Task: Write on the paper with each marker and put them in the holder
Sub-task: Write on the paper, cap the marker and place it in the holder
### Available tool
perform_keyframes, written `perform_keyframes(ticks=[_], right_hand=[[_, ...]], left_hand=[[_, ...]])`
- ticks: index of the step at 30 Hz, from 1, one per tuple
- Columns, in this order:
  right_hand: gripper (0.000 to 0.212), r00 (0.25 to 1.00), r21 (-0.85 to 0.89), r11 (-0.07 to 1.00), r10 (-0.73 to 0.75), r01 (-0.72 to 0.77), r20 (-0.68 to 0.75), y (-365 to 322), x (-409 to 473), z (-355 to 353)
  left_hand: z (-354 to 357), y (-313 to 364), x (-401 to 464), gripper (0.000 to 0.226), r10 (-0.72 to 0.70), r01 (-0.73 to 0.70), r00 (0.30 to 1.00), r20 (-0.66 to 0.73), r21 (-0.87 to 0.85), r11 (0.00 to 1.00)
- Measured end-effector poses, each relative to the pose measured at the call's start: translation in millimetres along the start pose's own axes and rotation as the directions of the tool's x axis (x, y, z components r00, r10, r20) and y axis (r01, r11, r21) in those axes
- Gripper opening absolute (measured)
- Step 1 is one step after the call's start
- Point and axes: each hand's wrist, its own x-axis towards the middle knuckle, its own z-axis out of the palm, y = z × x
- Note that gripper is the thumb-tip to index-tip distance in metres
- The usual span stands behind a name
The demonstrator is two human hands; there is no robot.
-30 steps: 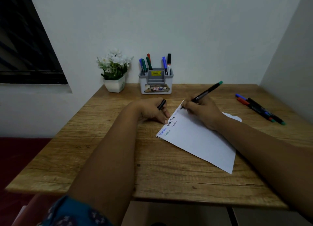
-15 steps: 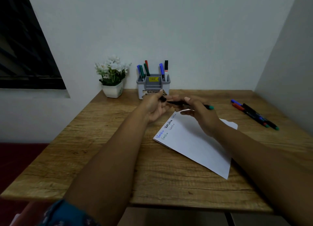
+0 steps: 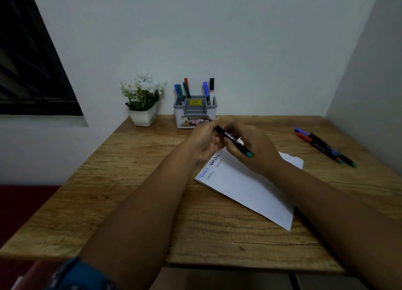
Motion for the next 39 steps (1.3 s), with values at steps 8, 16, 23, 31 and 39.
perform_keyframes(ticks=[8,16,23,31,39], right_hand=[[0.019,0.993,-0.279,0.958,-0.091,0.066,-0.078,-2,2,-1],[0.017,0.982,-0.265,0.959,-0.14,0.102,-0.128,0,-2,-4],[0.015,0.976,-0.237,0.967,-0.134,0.091,-0.171,-6,5,-7],[0.029,0.98,0.091,0.996,0.022,-0.004,-0.198,4,3,1],[0.035,0.956,0.18,0.94,0.272,-0.289,0.113,-8,23,7]], left_hand=[[10,-2,-4,0.016,0.212,-0.148,0.969,-0.127,0.386,0.911],[14,-6,-4,0.025,0.226,-0.14,0.969,-0.097,0.539,0.83],[5,7,-9,0.022,0.187,-0.174,0.982,0.013,0.436,0.883],[-11,15,-6,0.029,0.104,-0.102,0.994,0.043,-0.03,0.994],[-24,20,-1,0.032,0.331,-0.297,0.933,-0.14,0.219,0.929]])
